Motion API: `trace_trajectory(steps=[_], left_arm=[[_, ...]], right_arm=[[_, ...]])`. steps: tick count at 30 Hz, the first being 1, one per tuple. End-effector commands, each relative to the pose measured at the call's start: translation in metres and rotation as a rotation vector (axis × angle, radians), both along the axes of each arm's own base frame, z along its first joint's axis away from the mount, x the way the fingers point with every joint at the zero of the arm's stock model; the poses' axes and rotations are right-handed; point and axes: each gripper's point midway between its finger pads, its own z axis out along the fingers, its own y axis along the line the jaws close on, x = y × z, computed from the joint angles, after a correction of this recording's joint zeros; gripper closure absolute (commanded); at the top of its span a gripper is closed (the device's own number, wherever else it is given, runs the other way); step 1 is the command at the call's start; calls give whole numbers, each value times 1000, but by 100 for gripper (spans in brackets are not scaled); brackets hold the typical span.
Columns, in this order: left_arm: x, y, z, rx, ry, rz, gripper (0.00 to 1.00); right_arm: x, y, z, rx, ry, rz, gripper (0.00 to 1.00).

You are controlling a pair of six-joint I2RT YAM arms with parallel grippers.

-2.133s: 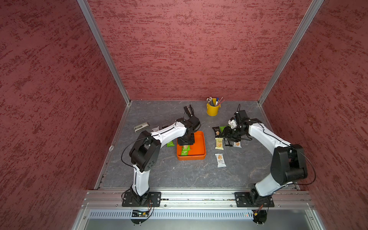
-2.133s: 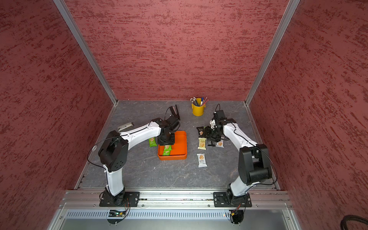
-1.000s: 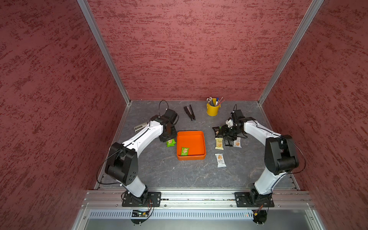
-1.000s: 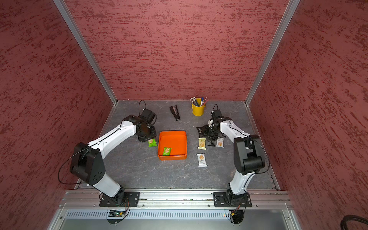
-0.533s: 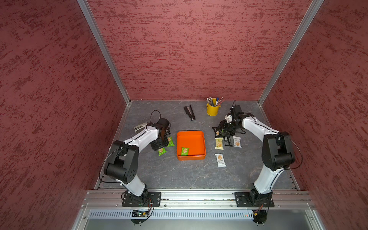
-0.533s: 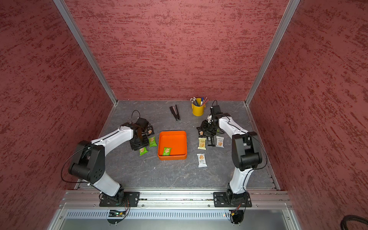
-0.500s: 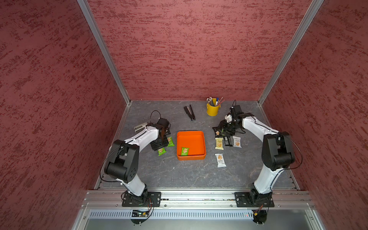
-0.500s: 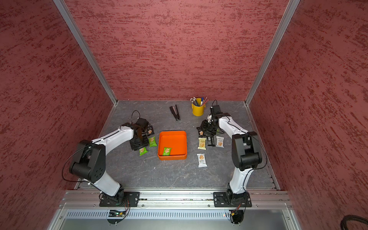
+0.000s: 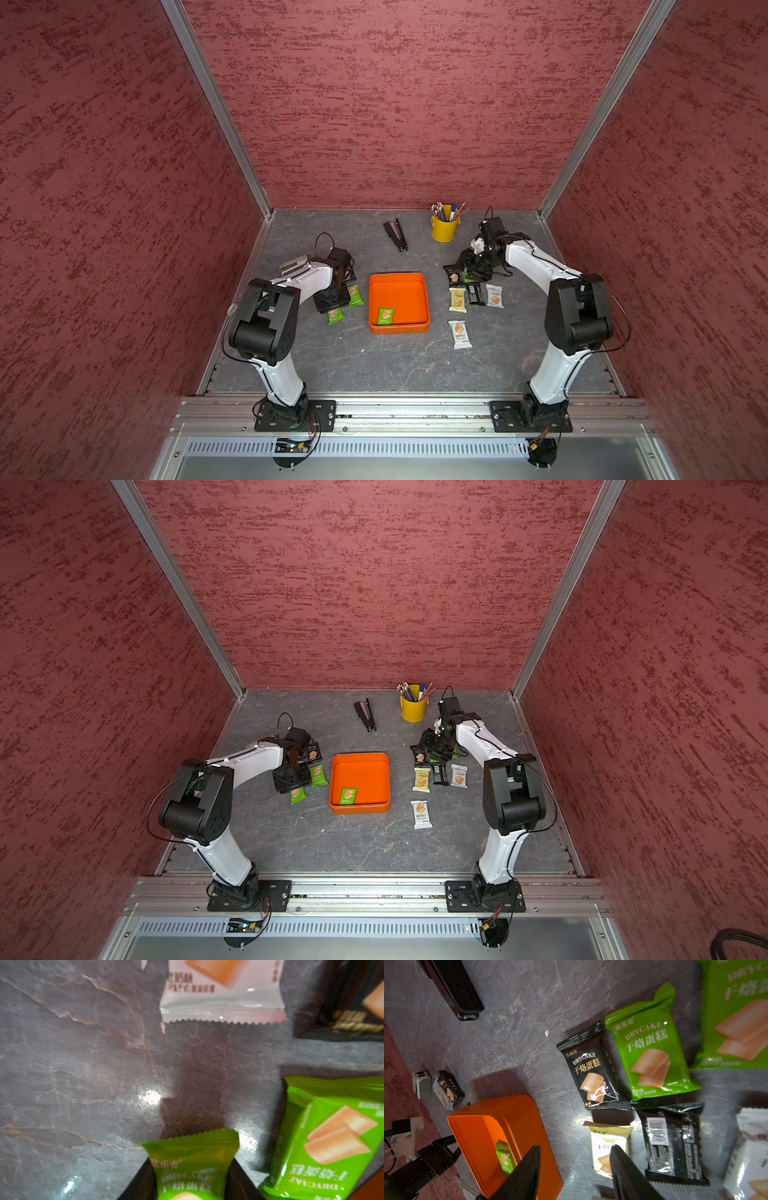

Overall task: Take the cookies out of the storage box
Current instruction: Place the cookie at the center of the board.

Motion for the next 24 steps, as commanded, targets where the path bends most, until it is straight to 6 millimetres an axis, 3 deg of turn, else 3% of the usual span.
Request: trace_trajectory(steps=[1, 6, 12, 24], left_arm=[[5, -1, -3, -8, -3, -5, 43], [1, -7, 11, -35, -11, -7, 30], [2, -28, 50, -63, -89, -30, 23], [1, -112, 118, -168, -231, -111, 23]], right_arm=[[1, -7, 1, -27, -6, -8, 42], [-2, -8, 4, -28, -26, -2, 42], [-12, -8, 6, -21, -46, 11, 42], [-44, -5, 2, 31, -68, 24, 42]])
